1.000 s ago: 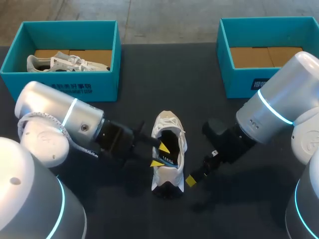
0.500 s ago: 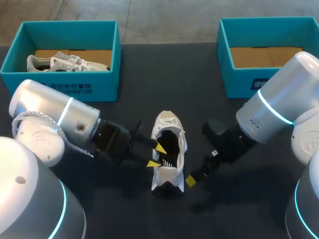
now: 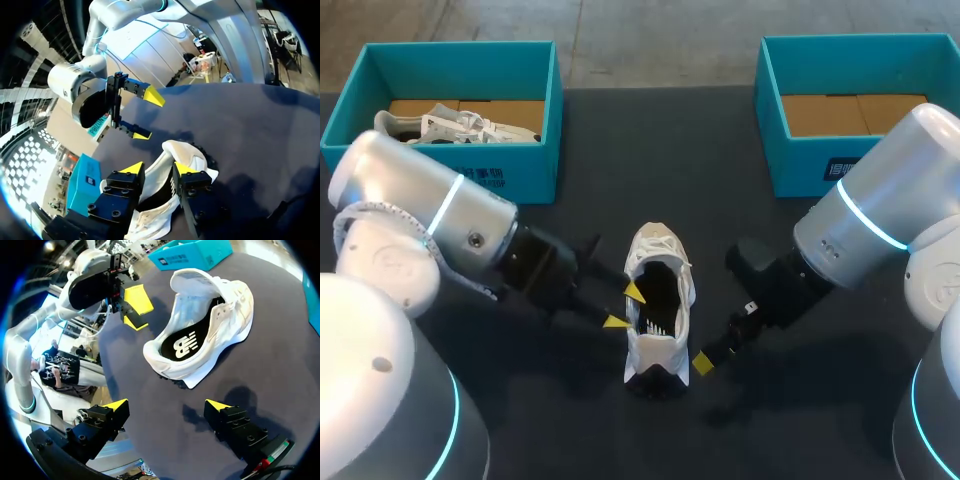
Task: Take the shoe out of the shoebox, open the shoe tongue, remove and reinsert the insole, then place the shoe into the shoebox
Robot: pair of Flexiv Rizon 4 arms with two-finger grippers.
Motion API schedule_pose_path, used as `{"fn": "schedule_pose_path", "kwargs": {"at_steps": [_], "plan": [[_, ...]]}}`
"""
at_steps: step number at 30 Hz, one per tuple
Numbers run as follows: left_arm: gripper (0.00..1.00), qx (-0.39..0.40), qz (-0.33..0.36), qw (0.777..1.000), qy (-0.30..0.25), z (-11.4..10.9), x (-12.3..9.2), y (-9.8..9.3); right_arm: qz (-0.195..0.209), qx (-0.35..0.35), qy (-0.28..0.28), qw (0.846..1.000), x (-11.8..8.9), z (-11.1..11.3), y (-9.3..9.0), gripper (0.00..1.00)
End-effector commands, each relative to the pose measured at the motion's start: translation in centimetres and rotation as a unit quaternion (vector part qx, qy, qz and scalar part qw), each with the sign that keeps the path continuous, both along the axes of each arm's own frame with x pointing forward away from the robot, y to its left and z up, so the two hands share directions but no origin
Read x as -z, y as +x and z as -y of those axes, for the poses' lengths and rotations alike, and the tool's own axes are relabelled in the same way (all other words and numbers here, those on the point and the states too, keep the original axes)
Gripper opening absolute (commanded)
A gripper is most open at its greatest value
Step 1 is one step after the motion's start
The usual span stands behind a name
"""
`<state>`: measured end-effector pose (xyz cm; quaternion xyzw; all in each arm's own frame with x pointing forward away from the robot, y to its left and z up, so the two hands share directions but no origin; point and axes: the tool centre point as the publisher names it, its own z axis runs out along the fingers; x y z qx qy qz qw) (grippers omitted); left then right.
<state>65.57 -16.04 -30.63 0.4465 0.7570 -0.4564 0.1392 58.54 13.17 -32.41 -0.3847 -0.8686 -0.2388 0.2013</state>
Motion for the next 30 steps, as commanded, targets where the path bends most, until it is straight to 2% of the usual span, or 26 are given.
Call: {"fn": "schedule_pose_path", "kwargs": {"at_steps": [1, 10, 14, 17, 18, 21, 24, 30], "plan": [[0.35, 0.023, 0.004, 0.999, 0.031, -0.8, -1.4, 0.4, 0.001, 0.002, -0.002, 1.000, 0.1, -0.2, -0.1, 1.00], [0.38, 0.077, 0.045, 0.991, 0.097, -1.3, -3.1, 0.9, 0.001, 0.002, -0.002, 1.000, 0.1, -0.2, -0.1, 1.00], [0.33, 0.117, 0.063, 0.982, 0.136, -1.0, -4.1, 1.1, 0.001, 0.002, -0.002, 1.000, 0.1, -0.2, -0.1, 1.00], [0.23, 0.138, 0.075, 0.975, 0.159, -0.7, -4.9, 1.3, 0.001, 0.002, -0.002, 1.000, 0.1, -0.2, -0.1, 1.00], [0.17, 0.145, 0.077, 0.973, 0.164, -0.6, -5.1, 1.3, 0.001, 0.002, -0.002, 1.000, 0.1, -0.2, -0.1, 1.00], [0.14, 0.163, 0.083, 0.966, 0.184, -0.4, -5.7, 1.4, 0.001, 0.002, -0.002, 1.000, 0.1, -0.2, -0.1, 1.00], [0.00, 0.191, 0.086, 0.955, 0.211, -0.4, -5.9, 1.6, 0.001, 0.002, -0.002, 1.000, 0.1, -0.2, -0.1, 1.00], [0.00, 0.223, 0.094, 0.939, 0.245, -0.3, -6.5, 1.7, 0.001, 0.002, -0.002, 1.000, 0.1, -0.2, -0.1, 1.00]]}}
